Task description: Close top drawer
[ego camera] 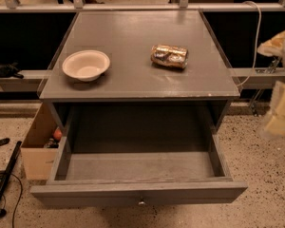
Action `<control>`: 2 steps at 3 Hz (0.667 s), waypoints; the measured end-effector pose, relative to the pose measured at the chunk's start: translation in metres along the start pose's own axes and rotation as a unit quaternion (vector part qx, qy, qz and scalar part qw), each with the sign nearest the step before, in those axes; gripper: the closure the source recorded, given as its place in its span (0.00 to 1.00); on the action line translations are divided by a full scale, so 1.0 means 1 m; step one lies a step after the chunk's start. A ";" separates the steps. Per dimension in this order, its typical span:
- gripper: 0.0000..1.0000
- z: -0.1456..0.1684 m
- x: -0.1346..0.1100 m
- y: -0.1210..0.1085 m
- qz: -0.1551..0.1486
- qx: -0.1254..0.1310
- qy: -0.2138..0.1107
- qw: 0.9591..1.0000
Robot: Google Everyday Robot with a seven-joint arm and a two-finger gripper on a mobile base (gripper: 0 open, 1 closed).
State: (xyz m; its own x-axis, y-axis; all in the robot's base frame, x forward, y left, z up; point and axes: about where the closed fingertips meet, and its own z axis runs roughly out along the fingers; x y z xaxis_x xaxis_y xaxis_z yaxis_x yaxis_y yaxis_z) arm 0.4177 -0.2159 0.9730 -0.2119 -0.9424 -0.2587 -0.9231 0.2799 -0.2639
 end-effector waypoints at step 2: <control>0.15 0.032 0.049 0.070 0.044 -0.025 -0.086 0.995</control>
Offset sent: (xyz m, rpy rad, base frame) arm -0.1149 -0.0098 -0.0947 0.6460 -0.0118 0.0471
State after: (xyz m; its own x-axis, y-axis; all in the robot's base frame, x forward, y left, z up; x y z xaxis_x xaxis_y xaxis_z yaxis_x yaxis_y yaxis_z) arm 0.3531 -0.2371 0.9120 -0.2386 -0.8677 -0.4360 -0.9190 0.3469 -0.1874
